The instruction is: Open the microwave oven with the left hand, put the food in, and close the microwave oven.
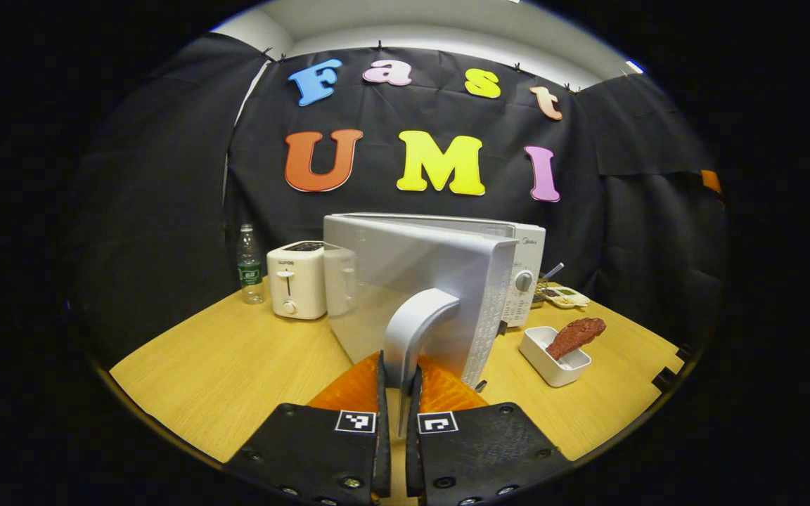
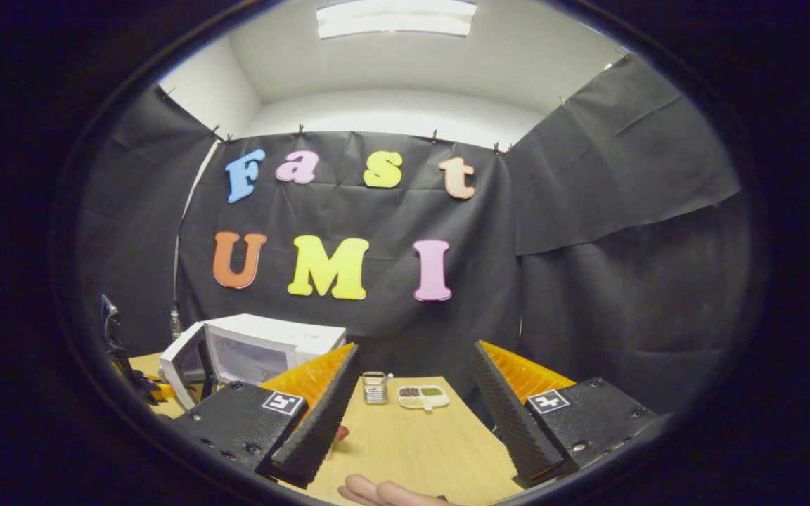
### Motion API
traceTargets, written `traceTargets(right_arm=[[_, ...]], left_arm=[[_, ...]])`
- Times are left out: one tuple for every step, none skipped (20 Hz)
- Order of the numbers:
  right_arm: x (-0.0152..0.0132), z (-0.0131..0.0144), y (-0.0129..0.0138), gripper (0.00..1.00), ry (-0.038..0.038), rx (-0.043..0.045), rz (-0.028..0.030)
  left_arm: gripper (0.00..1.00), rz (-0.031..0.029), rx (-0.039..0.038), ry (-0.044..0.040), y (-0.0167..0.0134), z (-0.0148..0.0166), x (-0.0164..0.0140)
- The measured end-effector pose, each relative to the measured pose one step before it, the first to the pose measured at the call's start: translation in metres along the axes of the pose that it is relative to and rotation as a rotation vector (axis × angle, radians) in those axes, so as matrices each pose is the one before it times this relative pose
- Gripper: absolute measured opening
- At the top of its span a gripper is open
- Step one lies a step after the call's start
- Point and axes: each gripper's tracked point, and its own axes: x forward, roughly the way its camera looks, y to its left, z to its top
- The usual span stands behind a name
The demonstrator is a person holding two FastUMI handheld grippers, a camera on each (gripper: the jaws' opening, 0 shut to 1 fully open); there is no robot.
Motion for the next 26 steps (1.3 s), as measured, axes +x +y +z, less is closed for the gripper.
traceTargets(right_arm=[[-0.00049, -0.00057, 0.00372, 1.0, 0.00121, 0.00043, 0.00408], [-0.00027, -0.00263, 0.00248, 0.9, 0.00395, -0.00155, 0.00527], [-0.00029, -0.0022, 0.00331, 1.0, 0.00624, -0.0012, 0.00446], [-0.00027, -0.00311, 0.00269, 1.0, 0.00833, -0.00332, 0.0049], [-0.00001, -0.0028, 0.00253, 1.0, 0.00781, -0.00343, 0.00436], [0.00086, -0.00231, 0.0013, 0.9, 0.00766, -0.00334, 0.00211], [0.00077, -0.0033, 0.00213, 0.9, 0.00779, -0.00484, 0.0023], [0.0012, -0.00376, 0.00113, 0.9, 0.00998, -0.00653, 0.00298], [0.00116, -0.00327, 0.00167, 0.91, 0.01197, -0.00386, 0.00271], [0.00143, -0.00322, 0.00144, 0.91, 0.00979, -0.00077, 0.00242], [0.00203, -0.00249, 0.00066, 1.0, 0.01094, -0.00009, 0.00202], [0.00164, -0.00304, 0.00091, 1.0, 0.01044, -0.00108, 0.00195], [0.00182, -0.00232, 0.00071, 1.0, 0.01023, -0.00164, 0.00119], [0.00237, -0.00239, -0.00003, 0.91, 0.01008, -0.00337, 0.00015], [0.00237, -0.00115, 0.00009, 1.0, 0.00726, -0.00586, -0.00067], [0.00257, -0.00169, 0.00022, 1.0, 0.00658, -0.00893, -0.00106], [0.00362, -0.00071, -0.00068, 1.0, 0.00645, -0.00933, -0.00108], [0.00419, -0.0008, -0.00063, 0.91, 0.00658, -0.00814, 0.00138], [0.00543, -0.0004, 0.00035, 1.0, 0.00719, -0.00684, 0.00811], [0.00626, -0.0017, 0.00227, 0.95, 0.00971, -0.00705, 0.0138], [0.00618, -0.00161, -0.00028, 1.0, 0.0109, -0.00712, 0.00547], [0.00939, -0.00488, -0.0016, 1.0, 0.01836, -0.00605, 0.0033], [0.00814, -0.00367, -0.00033, 1.0, 0.01682, -0.00154, 0.00579], [0.00983, -0.00559, 0.00263, 0.96, 0.02349, 0.00271, 0.01119], [0.01099, -0.00697, 0.00384, 1.0, 0.03238, 0.00859, 0.01886], [0.00998, -0.00712, 0.00358, 1.0, 0.03322, 0.0099, 0.01849]], left_arm=[[0.07, 0.01793, -0.0032, 0.00388, 0.01486, -0.00155, -0.00442], [0.0, 0.02605, -0.00595, -0.00043, 0.01696, -0.00118, -0.00684], [0.12, 0.03074, -0.00716, 0.01515, 0.01927, -0.00459, -0.00629], [0.12, 0.03559, -0.01714, -0.00108, 0.02026, -0.0009, -0.00435], [0.14, 0.00099, -0.04098, 0.01797, 0.01268, -0.00429, -0.00466], [0.37, 0.0231, -0.03674, 0.00505, 0.01598, 0.00021, -0.00679], [0.58, 0.02413, -0.01441, -0.00104, 0.01583, 0.0008, -0.00731], [0.74, 0.00241, -0.00942, -0.00187, 0.00782, -0.00111, -0.00882], [0.97, 0.02319, 0.00962, -0.01058, 0.01014, 0.00363, -0.00707], [0.97, 0.02818, 0.01438, -0.01266, 0.01153, 0.00721, -0.00645], [0.94, 0.00548, 0.01069, -0.01129, 0.00365, 0.00454, -0.00675], [0.94, -0.00156, -0.00009, -0.00574, 0.00022, 0.00494, -0.00752], [0.93, -0.00251, -0.00883, -0.00655, -0.00025, 0.00489, -0.00683], [0.93, -0.00391, -0.00739, -0.00173, -0.00139, 0.00503, -0.00462], [0.93, -0.00362, -0.00275, -0.00425, -0.00176, 0.00583, -0.00494], [0.93, 0.00027, 0.00424, -0.01094, -0.00144, 0.00708, -0.0041], [0.94, 0.00283, 0.00664, -0.011, -0.00125, 0.00785, -0.00298], [0.93, 0.0019, 0.00452, -0.00835, -0.00179, 0.0074, -0.00254], [0.93, -0.00195, -0.00502, -0.00738, -0.0032, 0.00758, -0.00236], [0.93, -0.00298, -0.01076, -0.0063, -0.00487, 0.00758, -0.00249], [0.93, -0.01143, -0.00806, -0.01503, -0.00566, 0.00959, -0.00393], [0.94, -0.01197, -0.00843, -0.01232, -0.00699, 0.01032, -0.00538], [0.93, -0.01314, -0.00187, -0.01497, -0.00842, 0.01105, -0.00272], [0.93, -0.00932, 0.00035, -0.01152, -0.00788, 0.01098, -0.00292], [0.93, -0.00642, 0.00345, -0.01178, -0.00704, 0.01076, -0.00072], [0.93, -0.0073, 0.00785, -0.01411, -0.008, 0.01197, 0.00044]])
